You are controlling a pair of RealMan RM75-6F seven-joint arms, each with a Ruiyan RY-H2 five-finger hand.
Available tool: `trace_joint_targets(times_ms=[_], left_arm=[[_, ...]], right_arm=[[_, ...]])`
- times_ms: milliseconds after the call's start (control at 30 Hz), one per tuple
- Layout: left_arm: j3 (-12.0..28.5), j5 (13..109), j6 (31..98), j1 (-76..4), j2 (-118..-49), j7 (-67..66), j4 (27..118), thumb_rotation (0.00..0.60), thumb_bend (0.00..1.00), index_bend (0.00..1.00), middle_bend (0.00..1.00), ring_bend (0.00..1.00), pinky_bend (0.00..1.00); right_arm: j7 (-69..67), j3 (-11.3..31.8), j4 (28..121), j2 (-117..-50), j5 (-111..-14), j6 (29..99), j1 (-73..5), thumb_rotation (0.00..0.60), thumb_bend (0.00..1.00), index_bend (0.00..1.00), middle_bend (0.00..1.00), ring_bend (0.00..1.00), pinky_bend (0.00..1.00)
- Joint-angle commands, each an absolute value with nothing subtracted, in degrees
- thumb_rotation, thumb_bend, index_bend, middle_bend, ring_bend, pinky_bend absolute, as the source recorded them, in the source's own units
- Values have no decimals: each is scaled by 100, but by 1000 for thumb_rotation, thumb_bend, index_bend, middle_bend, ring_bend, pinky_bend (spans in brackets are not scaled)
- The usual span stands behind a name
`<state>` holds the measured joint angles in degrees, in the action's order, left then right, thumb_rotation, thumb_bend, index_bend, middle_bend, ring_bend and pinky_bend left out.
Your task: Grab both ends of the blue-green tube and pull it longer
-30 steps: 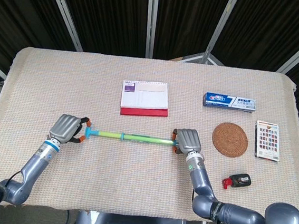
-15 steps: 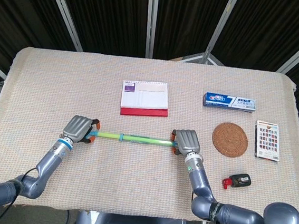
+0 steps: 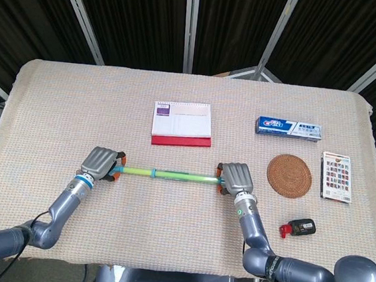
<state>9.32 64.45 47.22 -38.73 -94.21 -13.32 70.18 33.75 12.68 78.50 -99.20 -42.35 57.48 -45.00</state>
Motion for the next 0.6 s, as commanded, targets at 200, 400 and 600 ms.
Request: trace_joint_targets(times_ms=[200, 400, 600], left_arm=[[924, 6388, 4743, -3923, -9459, -1382, 7038, 600, 436, 609, 855, 807, 1000], [903, 6276, 4783, -3943, -9476, -1522, 7040, 600, 464, 693, 855, 807, 1000], [905, 6189, 4846, -3909, -9340, -1541, 7106, 600, 542, 710, 855, 807, 1000]], right_arm=[[3349, 1261, 7881, -9870, -4249, 5750, -4482, 600, 321, 573, 1000, 1000, 1000], [3288, 1249, 7962, -9790, -4309, 5772, -4444, 600, 322, 574, 1000, 1000, 1000], [3147, 1224, 8153, -9563, -4493, 5866, -4334, 600, 323, 579, 1000, 1000, 1000]])
